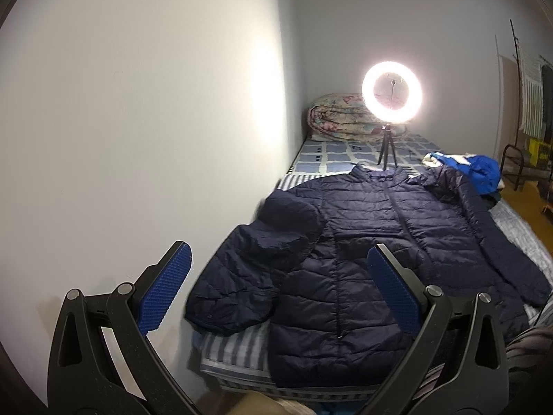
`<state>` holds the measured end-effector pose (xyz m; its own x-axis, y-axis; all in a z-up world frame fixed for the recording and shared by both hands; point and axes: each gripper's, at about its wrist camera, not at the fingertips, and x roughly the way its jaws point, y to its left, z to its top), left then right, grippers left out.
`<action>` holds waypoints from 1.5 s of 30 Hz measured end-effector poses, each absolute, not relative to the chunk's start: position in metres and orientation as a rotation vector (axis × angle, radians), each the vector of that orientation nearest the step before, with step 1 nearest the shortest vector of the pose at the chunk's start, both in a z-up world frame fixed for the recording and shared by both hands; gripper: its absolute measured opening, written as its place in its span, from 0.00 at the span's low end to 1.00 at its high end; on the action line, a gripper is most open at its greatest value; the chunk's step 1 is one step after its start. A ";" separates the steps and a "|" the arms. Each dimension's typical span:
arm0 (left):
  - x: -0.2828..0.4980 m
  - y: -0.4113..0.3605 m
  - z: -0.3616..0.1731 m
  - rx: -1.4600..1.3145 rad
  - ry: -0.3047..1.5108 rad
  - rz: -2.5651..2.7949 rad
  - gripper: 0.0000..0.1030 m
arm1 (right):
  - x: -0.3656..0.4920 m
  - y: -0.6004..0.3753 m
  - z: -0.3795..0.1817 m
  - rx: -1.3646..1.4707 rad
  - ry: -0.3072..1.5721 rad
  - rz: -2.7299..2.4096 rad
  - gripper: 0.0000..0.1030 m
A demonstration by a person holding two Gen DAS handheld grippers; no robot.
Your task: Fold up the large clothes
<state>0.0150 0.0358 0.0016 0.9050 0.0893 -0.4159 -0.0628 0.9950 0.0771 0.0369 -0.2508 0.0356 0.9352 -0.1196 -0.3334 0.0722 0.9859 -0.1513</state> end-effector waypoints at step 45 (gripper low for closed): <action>-0.061 0.133 -0.053 -0.006 0.638 0.236 0.63 | 0.175 0.196 -0.182 -0.605 0.849 1.154 0.44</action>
